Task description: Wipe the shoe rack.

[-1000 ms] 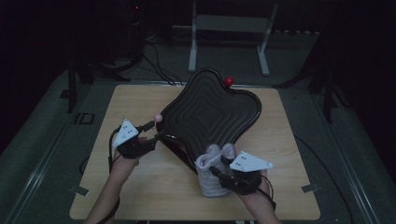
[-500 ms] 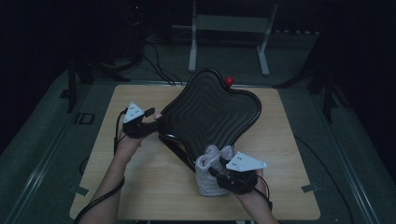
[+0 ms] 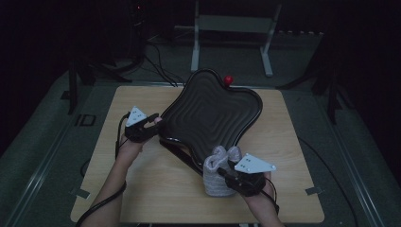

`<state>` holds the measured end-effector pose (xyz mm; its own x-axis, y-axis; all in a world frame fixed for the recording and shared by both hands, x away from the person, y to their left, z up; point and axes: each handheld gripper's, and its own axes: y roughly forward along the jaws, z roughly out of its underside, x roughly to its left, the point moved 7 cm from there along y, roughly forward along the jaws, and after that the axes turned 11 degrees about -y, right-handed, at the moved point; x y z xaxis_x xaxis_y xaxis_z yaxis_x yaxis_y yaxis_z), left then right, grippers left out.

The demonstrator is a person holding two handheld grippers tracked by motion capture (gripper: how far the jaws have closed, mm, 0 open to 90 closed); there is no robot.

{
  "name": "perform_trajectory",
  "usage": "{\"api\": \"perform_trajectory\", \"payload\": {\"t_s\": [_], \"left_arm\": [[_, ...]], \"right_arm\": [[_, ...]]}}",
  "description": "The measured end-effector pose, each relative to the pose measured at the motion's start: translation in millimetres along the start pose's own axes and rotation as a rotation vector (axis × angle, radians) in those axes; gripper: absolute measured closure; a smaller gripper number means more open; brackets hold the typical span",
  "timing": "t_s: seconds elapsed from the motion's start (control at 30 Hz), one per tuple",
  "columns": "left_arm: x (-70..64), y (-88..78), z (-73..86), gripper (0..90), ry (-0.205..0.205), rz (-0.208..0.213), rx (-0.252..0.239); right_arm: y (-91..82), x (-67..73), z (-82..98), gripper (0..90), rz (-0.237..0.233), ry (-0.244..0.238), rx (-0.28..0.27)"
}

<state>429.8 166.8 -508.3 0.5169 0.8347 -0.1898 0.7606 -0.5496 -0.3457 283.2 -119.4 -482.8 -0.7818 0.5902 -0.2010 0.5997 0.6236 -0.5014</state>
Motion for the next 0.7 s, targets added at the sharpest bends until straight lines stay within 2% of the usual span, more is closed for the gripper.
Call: {"api": "perform_trajectory", "payload": {"t_s": [0.3, 0.4, 0.7], "left_arm": [[-9.6, -18.3, 9.5, 59.8, 0.018, -0.013, -0.007], [-15.3, -25.5, 13.4, 59.8, 0.031, -0.017, -0.005], [-40.3, -47.8, 27.5, 60.1, 0.066, 0.001, -0.003]], "right_arm": [[-5.0, -15.6, 6.1, 67.7, 0.026, 0.020, 0.012], [-7.2, -25.4, 10.2, 69.6, 0.056, 0.040, 0.011], [-10.1, -52.1, 18.5, 72.6, 0.104, 0.084, 0.019]]}}
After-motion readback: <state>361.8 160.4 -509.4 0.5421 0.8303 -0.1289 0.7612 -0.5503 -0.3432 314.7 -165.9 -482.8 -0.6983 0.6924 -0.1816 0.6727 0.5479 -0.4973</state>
